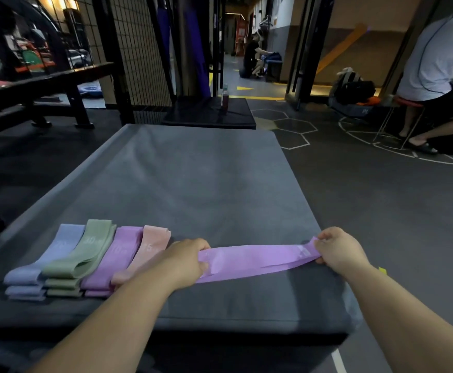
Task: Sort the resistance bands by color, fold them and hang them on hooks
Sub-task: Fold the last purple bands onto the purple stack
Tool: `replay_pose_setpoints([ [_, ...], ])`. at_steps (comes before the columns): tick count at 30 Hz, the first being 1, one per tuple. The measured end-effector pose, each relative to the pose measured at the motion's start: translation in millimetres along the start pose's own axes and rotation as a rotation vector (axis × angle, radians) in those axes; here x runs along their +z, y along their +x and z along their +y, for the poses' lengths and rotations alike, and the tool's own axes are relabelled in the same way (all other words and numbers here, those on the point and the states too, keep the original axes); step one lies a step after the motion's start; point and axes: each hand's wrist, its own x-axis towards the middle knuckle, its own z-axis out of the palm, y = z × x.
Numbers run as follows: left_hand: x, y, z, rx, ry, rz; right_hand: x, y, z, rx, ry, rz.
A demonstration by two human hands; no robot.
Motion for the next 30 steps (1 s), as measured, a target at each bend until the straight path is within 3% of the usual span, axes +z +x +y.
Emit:
replay_pose_setpoints([
  [11, 1.7, -0.7, -5.6, -0.082, 0.115, 0.041, -9.2, 0.9, 2.3, -0.012, -0.14, -0.025],
  [20, -1.8, -10.2, -1.0, -0.146, 0.083, -0.039, -21.0, -3.7, 7.9, -0.023, -0.145, -0.046],
  [30, -1.7, -11.9, 1.3, -0.098, 0.075, 0.015, -20.8, -4.7, 8.5, -0.017, -0.117, -0.074],
])
